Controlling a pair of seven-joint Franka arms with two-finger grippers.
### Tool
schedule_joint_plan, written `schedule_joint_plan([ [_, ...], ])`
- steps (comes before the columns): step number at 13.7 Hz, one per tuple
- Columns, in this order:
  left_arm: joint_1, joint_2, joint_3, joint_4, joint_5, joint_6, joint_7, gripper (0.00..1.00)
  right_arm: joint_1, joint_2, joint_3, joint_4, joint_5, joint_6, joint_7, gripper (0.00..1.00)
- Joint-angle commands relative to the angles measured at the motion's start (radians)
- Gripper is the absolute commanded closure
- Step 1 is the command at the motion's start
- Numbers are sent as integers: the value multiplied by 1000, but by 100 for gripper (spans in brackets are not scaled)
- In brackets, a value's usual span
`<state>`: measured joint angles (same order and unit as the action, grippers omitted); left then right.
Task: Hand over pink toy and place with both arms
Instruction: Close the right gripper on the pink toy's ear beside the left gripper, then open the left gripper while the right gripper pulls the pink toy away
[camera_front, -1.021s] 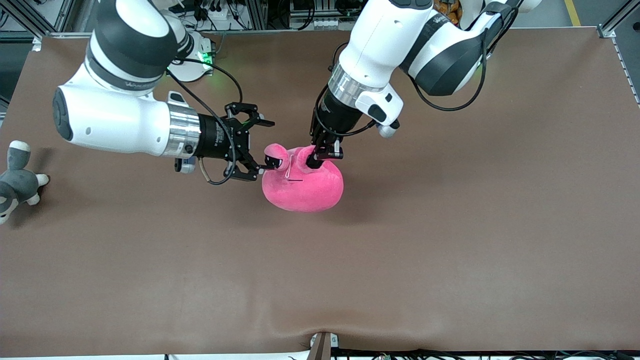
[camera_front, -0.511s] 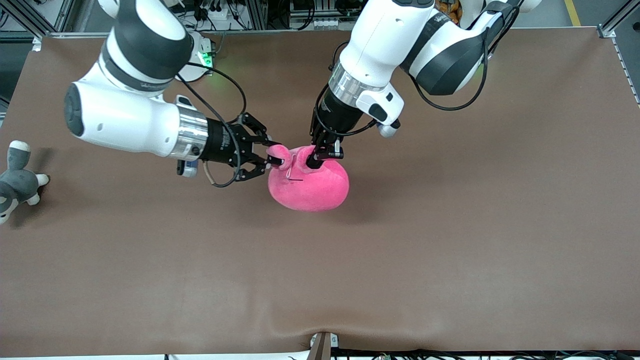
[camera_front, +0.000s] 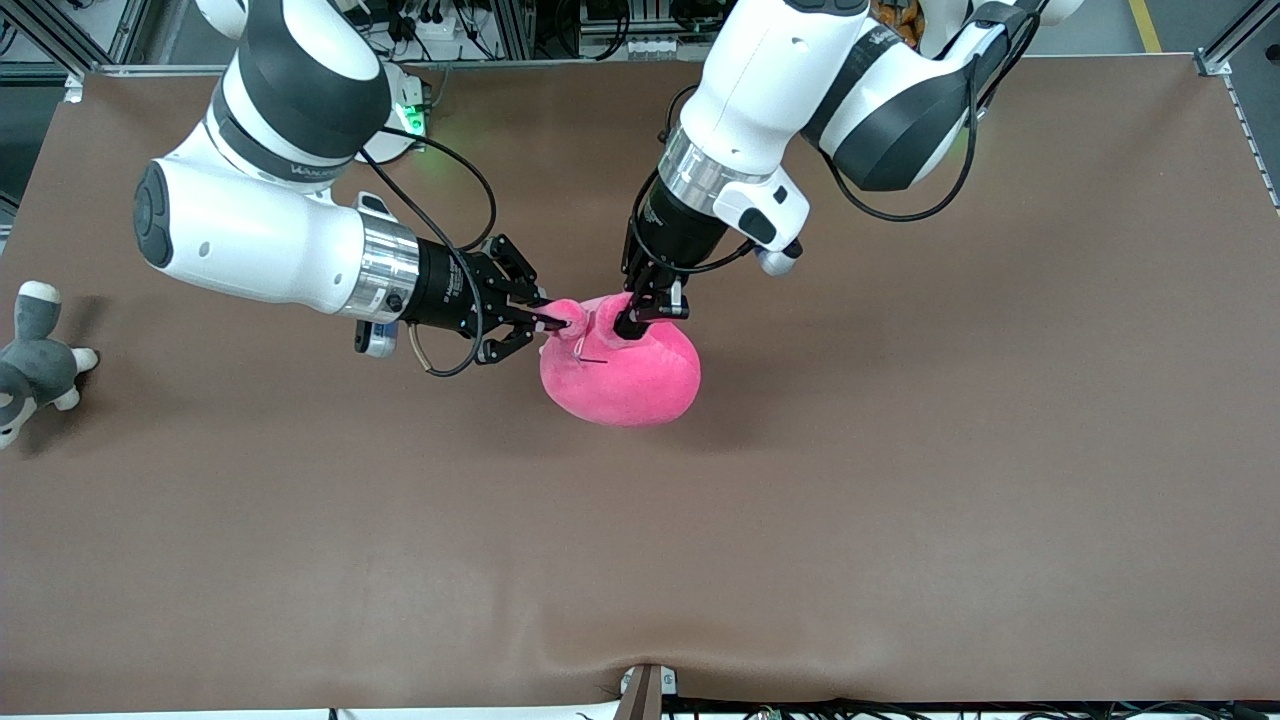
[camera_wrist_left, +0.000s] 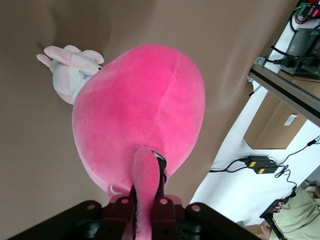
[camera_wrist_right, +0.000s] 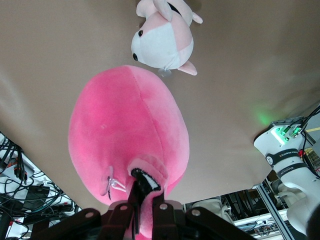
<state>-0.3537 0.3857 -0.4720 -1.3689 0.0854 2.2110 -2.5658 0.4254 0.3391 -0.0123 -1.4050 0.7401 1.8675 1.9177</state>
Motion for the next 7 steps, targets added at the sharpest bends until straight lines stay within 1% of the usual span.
schedule_joint_plan([
  [1, -7, 4, 4, 24, 30, -4, -33, 100, -7, 0, 0, 11, 2, -4, 17, 100],
  [2, -2, 2, 4, 24, 30, -5, -31, 81, -13, 0, 0, 11, 2, -4, 21, 100],
  [3, 1, 1, 4, 24, 31, -5, -27, 27, -20, 0, 0, 11, 4, -4, 20, 100],
  [4, 1, 1, 4, 24, 40, -7, -27, 0, -28, 0, 0, 12, 4, -7, 20, 100],
  [7, 19, -5, 6, 22, 47, -14, -24, 0, -82, -5, 2, 14, 7, -14, 15, 100],
])
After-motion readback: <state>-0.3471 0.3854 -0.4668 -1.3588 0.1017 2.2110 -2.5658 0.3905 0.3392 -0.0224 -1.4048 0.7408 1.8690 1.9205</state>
